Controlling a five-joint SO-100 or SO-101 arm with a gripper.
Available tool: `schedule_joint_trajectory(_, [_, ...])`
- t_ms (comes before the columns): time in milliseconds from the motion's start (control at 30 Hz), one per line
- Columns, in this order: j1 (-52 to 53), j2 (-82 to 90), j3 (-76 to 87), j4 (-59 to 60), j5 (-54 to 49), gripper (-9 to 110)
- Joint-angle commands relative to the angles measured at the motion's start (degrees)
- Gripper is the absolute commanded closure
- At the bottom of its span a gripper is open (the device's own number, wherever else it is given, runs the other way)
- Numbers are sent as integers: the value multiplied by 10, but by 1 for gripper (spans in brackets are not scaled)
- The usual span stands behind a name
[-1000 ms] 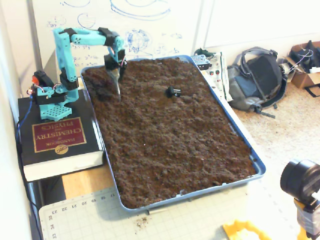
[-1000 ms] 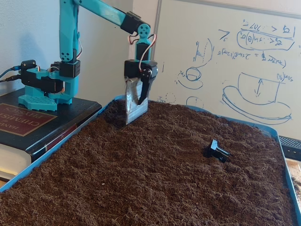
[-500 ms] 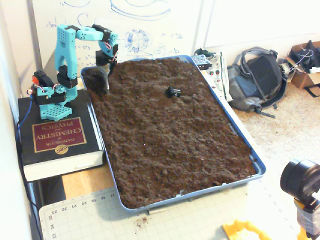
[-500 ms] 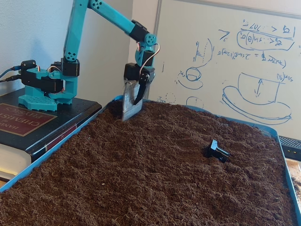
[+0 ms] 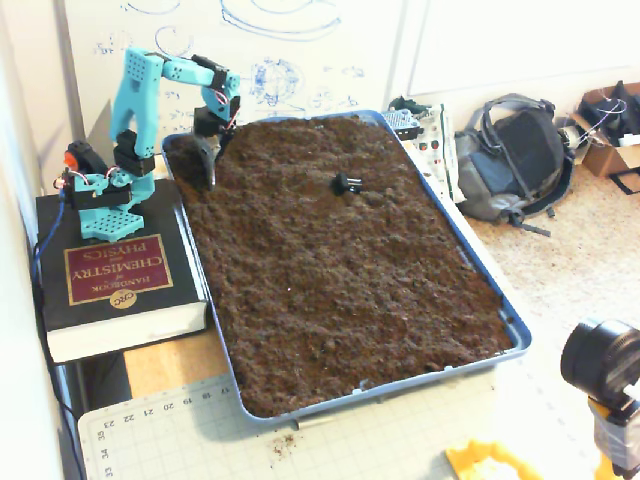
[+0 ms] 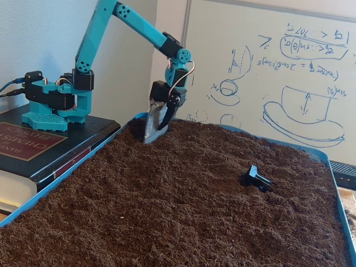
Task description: Build a berm.
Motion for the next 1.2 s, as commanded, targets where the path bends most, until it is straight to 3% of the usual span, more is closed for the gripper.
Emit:
schedule_joint_trajectory(0, [22,-22,-63,-10,-5,101])
schedule_joint_trajectory(433, [82,-131,-249,-10,-56,101])
schedule_joint_trajectory(733, [134,-130,-287,-10,-129,101])
schedule_joint_trajectory(1167, [159,-125,-331,-10,-135,101])
